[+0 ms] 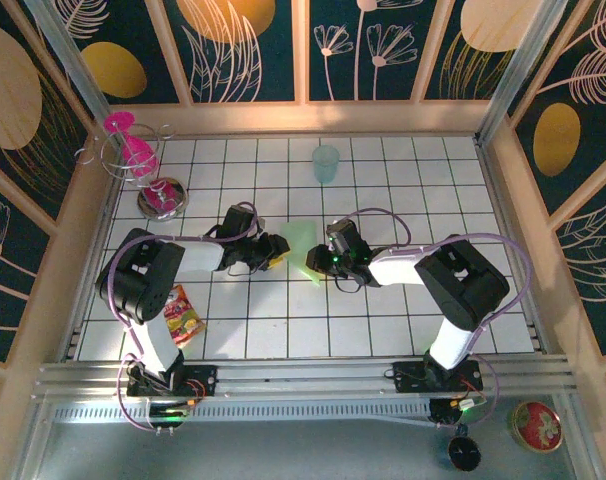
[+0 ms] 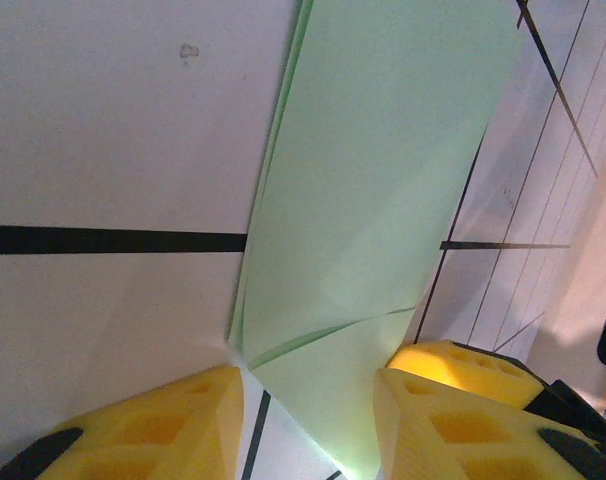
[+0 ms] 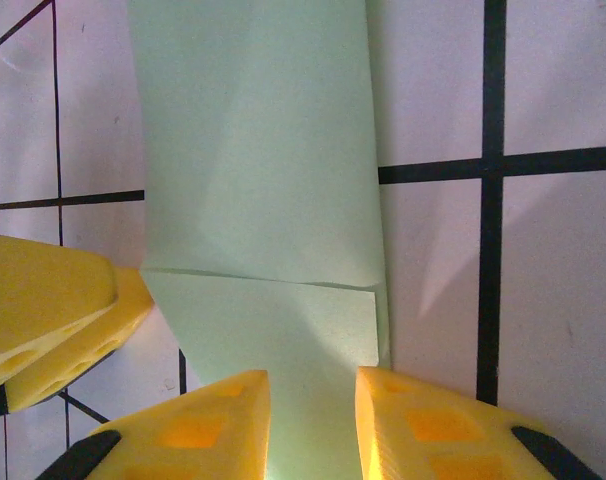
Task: Fold a paper plane with a square sheet of paper (pick it up from the middle)
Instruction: Fourth fold the wing at the center of the table.
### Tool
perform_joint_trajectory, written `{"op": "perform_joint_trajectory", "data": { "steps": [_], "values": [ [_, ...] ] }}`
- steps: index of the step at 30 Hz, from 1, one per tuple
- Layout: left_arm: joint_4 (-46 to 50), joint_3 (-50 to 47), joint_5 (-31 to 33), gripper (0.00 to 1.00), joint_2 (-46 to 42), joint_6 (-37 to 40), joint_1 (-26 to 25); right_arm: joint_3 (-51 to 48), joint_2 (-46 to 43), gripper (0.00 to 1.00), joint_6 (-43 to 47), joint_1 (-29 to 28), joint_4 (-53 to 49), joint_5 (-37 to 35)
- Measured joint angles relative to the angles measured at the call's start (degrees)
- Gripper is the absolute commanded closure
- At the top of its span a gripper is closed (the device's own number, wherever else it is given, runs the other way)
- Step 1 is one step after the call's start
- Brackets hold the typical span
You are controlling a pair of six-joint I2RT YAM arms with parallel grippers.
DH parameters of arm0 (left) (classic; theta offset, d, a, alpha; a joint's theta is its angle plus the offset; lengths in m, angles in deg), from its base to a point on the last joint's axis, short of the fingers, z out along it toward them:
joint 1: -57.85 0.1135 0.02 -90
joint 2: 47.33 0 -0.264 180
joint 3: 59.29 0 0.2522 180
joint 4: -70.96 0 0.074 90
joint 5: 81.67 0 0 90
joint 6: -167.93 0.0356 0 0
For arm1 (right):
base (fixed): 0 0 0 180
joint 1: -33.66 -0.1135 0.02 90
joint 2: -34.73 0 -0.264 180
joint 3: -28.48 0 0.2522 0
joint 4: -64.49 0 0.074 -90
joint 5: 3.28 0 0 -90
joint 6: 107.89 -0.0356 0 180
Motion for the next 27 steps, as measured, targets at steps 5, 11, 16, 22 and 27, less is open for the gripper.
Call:
{"op": "perform_joint_trajectory", "data": {
  "steps": [5, 11, 16, 22, 27],
  "values": [
    [-0.7, 0.0, -1.1, 0.65, 0.3, -0.4, 0.0, -0.3, 0.0, 0.72, 0.0, 0.1, 0.3, 0.0],
    [-2.5, 0.2, -4.1, 0.65, 0.7, -0.4, 0.0, -0.4, 0.0, 0.72, 0.0, 0.1, 0.6, 0.0],
    [-3.7, 1.2, -5.7, 0.66, 1.3, -0.4, 0.0, -0.5, 0.0, 0.72, 0.0, 0.2, 0.8, 0.0],
    [-1.9, 3.4, -5.9, 0.68, 3.4, 1.2, 0.0, -0.7, 0.0, 0.73, 0.0, 0.2, 1.2, 0.0],
    [2.8, 7.1, -4.7, 0.72, 4.5, 4.7, 0.0, -1.1, 0.0, 0.73, 0.0, 0.3, 1.8, 0.2]
  ]
}}
